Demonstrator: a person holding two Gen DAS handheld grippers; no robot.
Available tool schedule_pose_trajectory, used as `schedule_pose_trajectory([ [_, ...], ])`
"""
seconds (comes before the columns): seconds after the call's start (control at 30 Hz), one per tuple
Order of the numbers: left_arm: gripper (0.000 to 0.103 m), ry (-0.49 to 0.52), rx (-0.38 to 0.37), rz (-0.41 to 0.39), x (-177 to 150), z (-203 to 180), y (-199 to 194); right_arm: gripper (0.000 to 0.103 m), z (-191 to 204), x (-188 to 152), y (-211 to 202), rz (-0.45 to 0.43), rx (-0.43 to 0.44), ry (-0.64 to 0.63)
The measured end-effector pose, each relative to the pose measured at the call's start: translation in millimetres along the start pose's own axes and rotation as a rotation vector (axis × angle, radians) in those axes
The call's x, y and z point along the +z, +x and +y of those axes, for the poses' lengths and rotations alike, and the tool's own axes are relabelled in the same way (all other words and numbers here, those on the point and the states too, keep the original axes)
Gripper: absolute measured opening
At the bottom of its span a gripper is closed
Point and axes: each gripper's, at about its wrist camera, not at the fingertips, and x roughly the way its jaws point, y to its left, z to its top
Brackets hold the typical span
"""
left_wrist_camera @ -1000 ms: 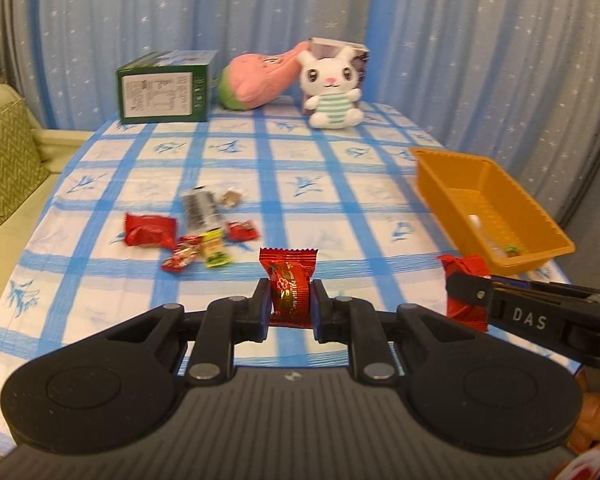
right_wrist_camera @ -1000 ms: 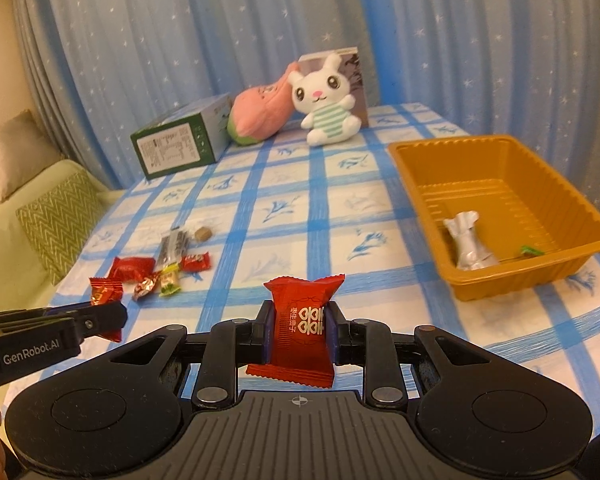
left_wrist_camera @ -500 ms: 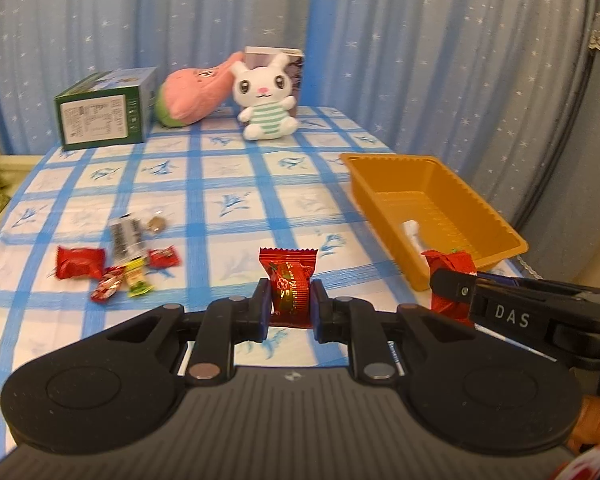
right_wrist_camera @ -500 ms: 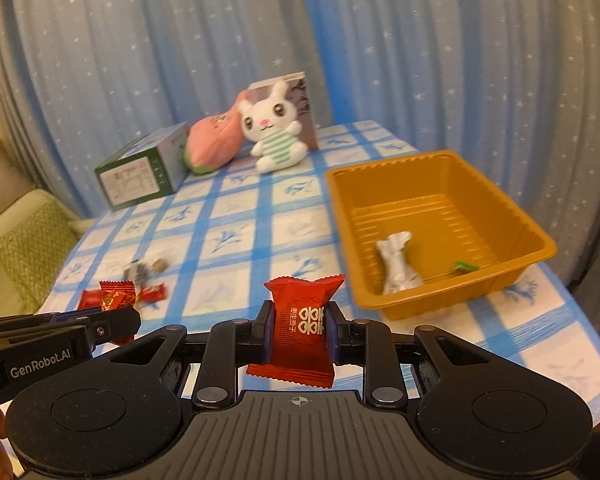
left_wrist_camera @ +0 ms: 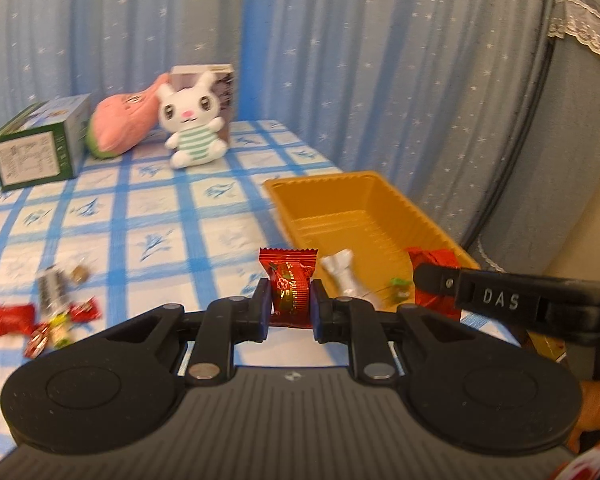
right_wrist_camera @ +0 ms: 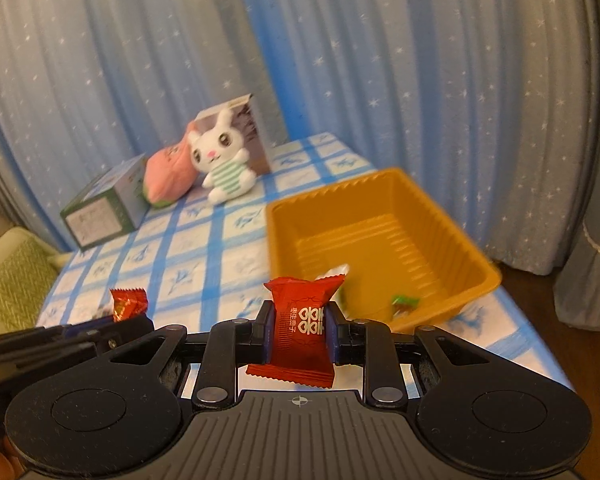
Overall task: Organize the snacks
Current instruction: 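Carry both red candies over the orange tray with both grippers, then open both grippers to drop the red candies into the orange tray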
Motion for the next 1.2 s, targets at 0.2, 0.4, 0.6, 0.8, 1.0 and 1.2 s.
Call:
schedule_pose_trajectory([
  [0.2,0.017,0.025,-0.043,0.009,17.4,-23.6,28.4,0.026,-30.4,34.4,2.2,-0.018,-0.03,0.012],
  [0.4,0.017,0.061,-0.067,0.035,25.4,-41.1,61.2,0.026,-59.6,44.3,22.0,0.007,-0.066,-0.026],
  [0.6,0.017,0.089,-0.079,0.069,25.6,-49.4,91.0,0.026,-75.2,41.4,45.2,0.044,-0.077,-0.048],
  [0.8,0.017,0.101,-0.08,0.09,26.5,-48.7,111.9,0.026,-80.4,42.0,63.2,0.065,-0.077,-0.057],
  [1.0,0.018,0.104,-0.085,0.098,27.7,-47.2,128.4,0.026,-80.5,45.2,77.4,0.076,-0.079,-0.061],
  [1.2,0.022,0.114,-0.089,0.097,23.2,-40.6,136.3,0.026,-83.0,44.7,82.8,0.084,-0.082,-0.059],
])
